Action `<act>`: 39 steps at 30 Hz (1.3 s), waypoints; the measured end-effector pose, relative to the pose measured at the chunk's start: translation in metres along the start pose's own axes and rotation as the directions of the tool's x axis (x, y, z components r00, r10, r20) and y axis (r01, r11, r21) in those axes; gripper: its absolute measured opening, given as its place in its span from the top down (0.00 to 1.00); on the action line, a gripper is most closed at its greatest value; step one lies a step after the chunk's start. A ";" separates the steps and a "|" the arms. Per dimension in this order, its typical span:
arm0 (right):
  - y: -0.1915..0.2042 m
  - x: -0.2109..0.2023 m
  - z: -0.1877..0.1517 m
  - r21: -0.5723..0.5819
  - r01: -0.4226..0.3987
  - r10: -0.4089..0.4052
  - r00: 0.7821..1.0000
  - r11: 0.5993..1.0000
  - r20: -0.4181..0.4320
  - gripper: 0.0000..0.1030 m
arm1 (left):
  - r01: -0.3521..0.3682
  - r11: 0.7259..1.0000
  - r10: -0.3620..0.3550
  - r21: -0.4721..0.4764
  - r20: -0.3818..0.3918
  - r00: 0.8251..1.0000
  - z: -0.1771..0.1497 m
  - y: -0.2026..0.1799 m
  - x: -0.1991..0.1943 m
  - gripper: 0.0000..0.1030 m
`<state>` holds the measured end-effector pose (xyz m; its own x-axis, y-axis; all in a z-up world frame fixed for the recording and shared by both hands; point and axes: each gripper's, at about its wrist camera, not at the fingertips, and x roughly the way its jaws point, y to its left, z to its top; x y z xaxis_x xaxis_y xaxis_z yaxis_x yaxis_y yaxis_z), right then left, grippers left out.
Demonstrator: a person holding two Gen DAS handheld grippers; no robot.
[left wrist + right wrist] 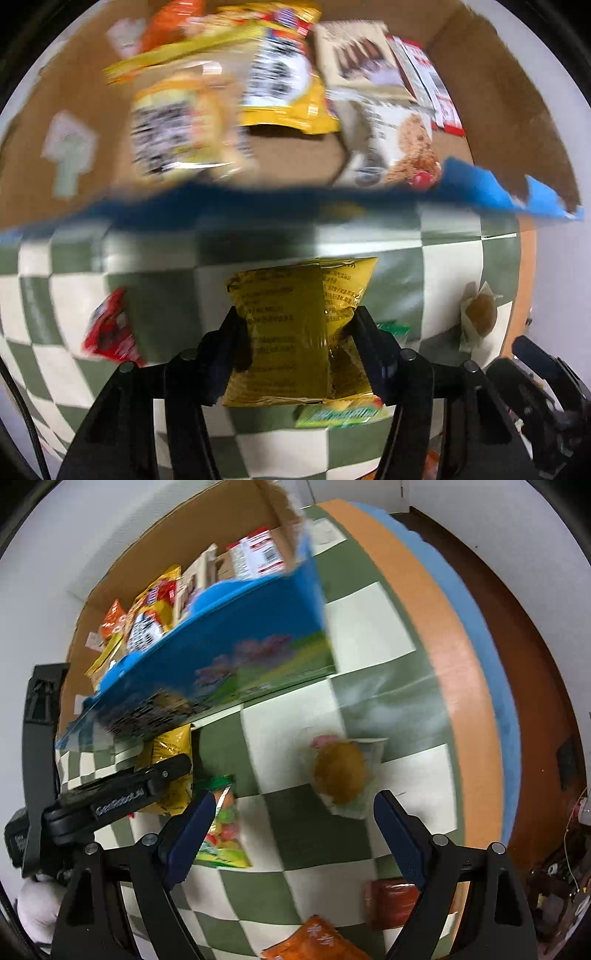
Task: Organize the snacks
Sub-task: 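Grasp the yellow bread bag with the left tool while the right grasps the candy bag, then carry both bags into the box and open both tools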
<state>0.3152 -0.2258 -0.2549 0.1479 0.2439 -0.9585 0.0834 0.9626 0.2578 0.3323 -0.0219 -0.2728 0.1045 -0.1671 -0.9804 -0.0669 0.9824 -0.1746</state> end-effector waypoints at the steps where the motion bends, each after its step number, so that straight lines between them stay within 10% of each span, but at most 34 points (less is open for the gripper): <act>1: 0.005 0.001 -0.002 -0.006 -0.006 0.006 1.000 1.000 -0.005 0.13 | 0.000 1.000 0.000 -0.005 0.010 1.000 -0.005 0.006 -0.005 0.45; 11: 0.072 0.059 -0.027 -0.114 0.006 -0.018 0.994 0.993 -0.106 0.15 | -0.071 0.991 0.071 -0.118 -0.008 0.997 -0.087 0.079 -0.015 0.45; 18: 0.091 0.094 -0.039 -0.184 0.122 -0.146 0.981 0.975 -0.125 0.46 | -0.085 0.982 0.079 -0.169 -0.043 0.996 -0.107 0.093 0.008 0.45; 24: 0.097 0.087 -0.051 -0.215 0.114 -0.138 0.986 0.970 -0.098 0.48 | -0.083 0.987 0.083 -0.140 -0.006 0.997 -0.117 0.081 -0.004 0.45; 33: 0.088 0.000 -0.056 -0.204 -0.033 0.029 0.999 0.978 -0.024 0.49 | 0.035 0.996 -0.023 -0.088 0.132 0.991 -0.095 0.036 -0.086 0.45; 39: 0.084 -0.081 -0.005 -0.224 -0.069 0.095 0.990 0.972 0.106 0.49 | 0.122 0.992 -0.112 -0.034 0.211 0.971 -0.015 0.021 -0.145 0.45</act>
<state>0.3053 -0.1637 -0.1564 0.2588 0.3200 -0.9114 -0.1494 0.9454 0.2895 0.3012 0.0218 -0.1355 0.3185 -0.2547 -0.9131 -0.0869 0.9513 -0.2957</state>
